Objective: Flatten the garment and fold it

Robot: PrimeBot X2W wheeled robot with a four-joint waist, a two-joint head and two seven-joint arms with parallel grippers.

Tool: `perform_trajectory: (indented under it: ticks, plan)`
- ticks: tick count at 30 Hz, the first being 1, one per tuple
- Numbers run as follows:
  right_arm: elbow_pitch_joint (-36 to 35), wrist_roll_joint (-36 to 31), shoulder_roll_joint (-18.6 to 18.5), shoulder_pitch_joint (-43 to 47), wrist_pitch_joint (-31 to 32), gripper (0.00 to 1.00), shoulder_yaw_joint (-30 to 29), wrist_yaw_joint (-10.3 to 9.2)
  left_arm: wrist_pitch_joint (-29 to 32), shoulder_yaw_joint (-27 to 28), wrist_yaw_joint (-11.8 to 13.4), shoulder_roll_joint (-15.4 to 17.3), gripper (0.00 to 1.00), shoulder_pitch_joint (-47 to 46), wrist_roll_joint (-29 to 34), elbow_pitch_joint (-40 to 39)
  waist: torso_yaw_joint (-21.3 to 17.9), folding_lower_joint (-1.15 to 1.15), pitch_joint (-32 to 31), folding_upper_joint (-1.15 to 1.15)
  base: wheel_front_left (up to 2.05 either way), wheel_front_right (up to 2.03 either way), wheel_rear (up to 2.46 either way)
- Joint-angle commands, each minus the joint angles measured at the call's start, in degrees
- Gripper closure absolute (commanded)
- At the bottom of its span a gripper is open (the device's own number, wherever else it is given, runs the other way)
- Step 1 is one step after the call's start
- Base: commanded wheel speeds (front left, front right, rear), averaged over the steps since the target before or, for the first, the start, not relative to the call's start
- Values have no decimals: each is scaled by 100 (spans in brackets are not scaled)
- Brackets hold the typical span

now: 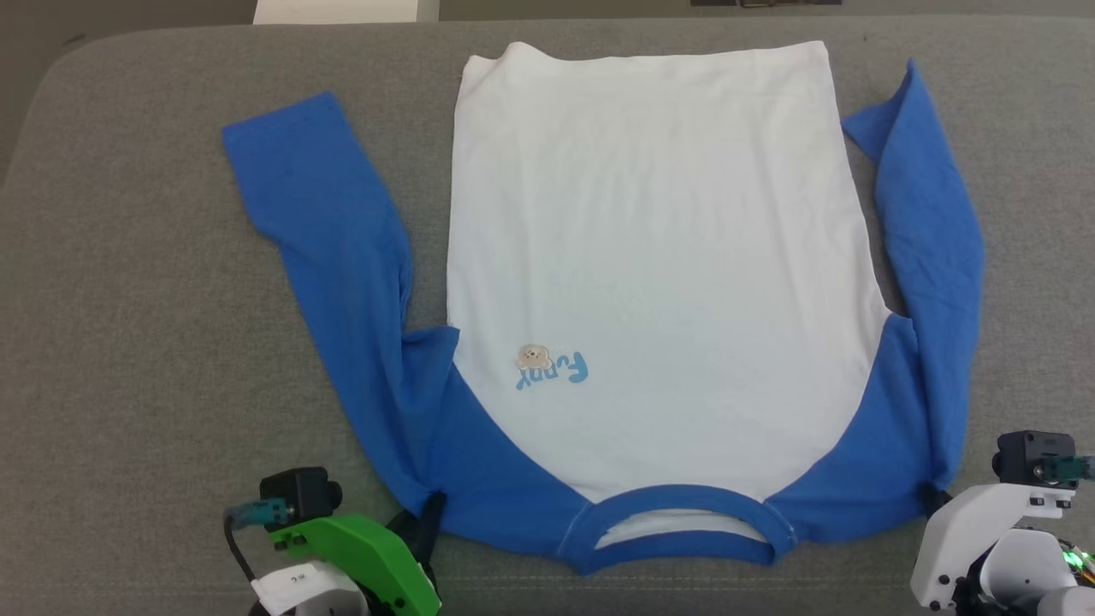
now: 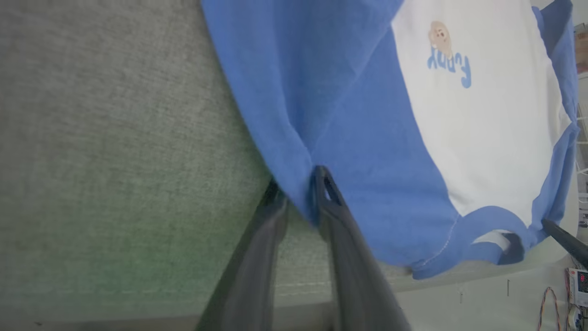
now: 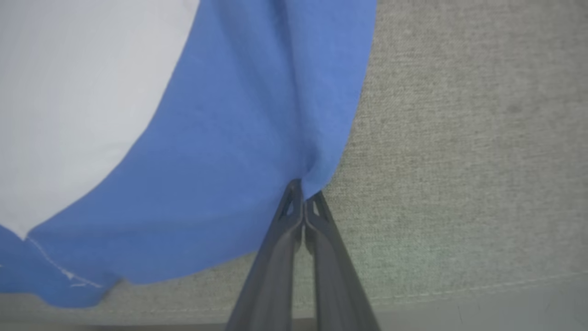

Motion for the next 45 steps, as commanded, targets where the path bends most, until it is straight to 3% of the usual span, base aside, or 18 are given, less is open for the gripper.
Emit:
perform_trajectory:
  ticks: [1, 5, 11, 16, 23, 31, 36, 40, 45]
  plan:
    - [79, -31, 10, -71, -107, 0, 35, -12, -44, -5, -4, -24, 0, -66, 78, 107, 11, 1, -32, 0, 0, 0, 0]
    - [11, -15, -10, -37, -459, 0, 83, -12, -215, 21, 9, 32, 0, -86, 183, 22, 27, 1, -127, 0, 0, 0, 0]
    - [-677, 55, 12, 107, -1405, 0, 69, -12, -745, 278, 152, 260, 0, -289, 523, -566, 27, 1, -161, 0, 0, 0, 0]
    - [-1268, 19, -33, 143, -2163, 0, 287, -12, -1122, 512, 234, 652, 0, -910, 987, -888, -47, 1, 67, 0, 0, 0, 0]
    - [-1741, -126, -177, -206, -2762, 0, 717, -12, -1095, 591, 143, 1469, 0, -2435, 1715, -334, -297, 1, 731, 0, 0, 0, 0]
    - [-1988, -54, -212, -849, -3107, 0, 1217, -12, -101, 492, -243, 2244, 0, -4282, 1947, 685, -746, 1, 1711, 0, 0, 0, 0]
    - [-2114, 50, -195, -1134, -3206, 0, 1452, -12, 739, 624, -249, 2536, 0, -5126, 1791, 1018, -1034, 1, 2251, 0, 0, 0, 0]
    - [-2180, 74, -170, -1250, -3306, 0, 1531, -12, 1486, 794, -13, 2699, 0, -5510, 1628, 1111, -1191, 1, 2574, 0, 0, 0, 0]
    - [-2188, 110, -117, -1282, -3388, 0, 1574, -12, 2424, 1022, 532, 3005, 0, -5631, 1595, 1177, -1330, 1, 2830, 0, 0, 0, 0]
